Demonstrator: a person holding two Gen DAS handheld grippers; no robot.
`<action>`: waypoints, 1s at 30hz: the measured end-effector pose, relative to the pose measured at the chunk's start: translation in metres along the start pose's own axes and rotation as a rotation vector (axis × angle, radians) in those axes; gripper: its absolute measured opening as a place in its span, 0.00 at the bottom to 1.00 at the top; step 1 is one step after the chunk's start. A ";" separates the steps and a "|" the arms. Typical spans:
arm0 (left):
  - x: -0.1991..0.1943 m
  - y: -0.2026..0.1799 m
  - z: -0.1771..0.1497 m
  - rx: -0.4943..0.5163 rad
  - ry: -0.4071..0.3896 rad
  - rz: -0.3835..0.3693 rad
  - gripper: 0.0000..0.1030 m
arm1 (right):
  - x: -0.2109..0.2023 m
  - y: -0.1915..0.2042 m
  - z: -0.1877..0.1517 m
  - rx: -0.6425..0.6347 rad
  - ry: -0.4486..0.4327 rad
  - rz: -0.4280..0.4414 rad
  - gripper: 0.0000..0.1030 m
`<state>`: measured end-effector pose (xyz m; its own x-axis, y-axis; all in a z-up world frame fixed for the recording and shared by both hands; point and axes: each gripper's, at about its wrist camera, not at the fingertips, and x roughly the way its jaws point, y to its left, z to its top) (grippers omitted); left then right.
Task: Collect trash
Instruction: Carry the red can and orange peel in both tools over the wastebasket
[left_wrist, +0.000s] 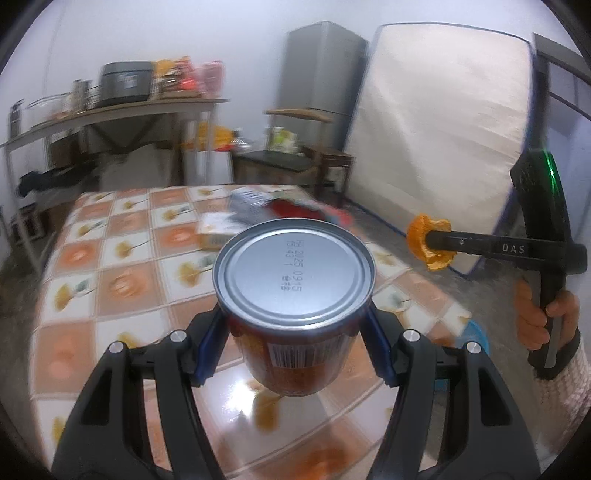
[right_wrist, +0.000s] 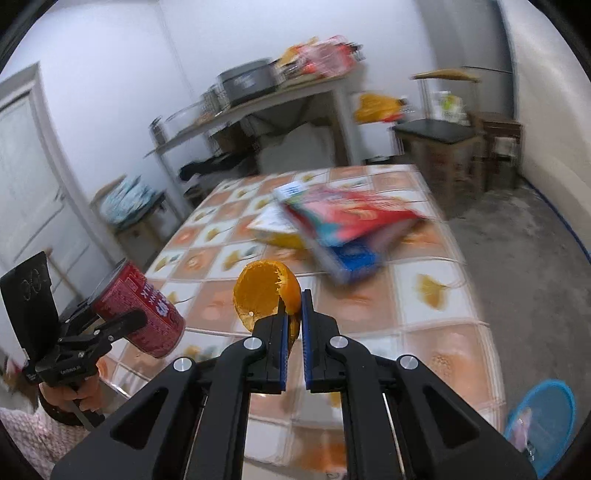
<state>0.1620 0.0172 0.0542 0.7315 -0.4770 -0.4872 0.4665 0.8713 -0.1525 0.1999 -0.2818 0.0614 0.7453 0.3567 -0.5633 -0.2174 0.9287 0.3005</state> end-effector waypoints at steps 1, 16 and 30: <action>0.006 -0.012 0.005 0.014 -0.001 -0.031 0.60 | -0.014 -0.015 -0.003 0.026 -0.020 -0.031 0.06; 0.134 -0.236 0.046 0.209 0.153 -0.515 0.60 | -0.152 -0.237 -0.148 0.543 -0.112 -0.467 0.06; 0.353 -0.425 -0.039 0.243 0.584 -0.658 0.60 | -0.104 -0.406 -0.242 0.887 -0.001 -0.502 0.07</action>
<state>0.2025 -0.5172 -0.0866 -0.0560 -0.6772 -0.7337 0.8408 0.3644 -0.4005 0.0584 -0.6713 -0.1886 0.6224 -0.0536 -0.7809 0.6658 0.5608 0.4921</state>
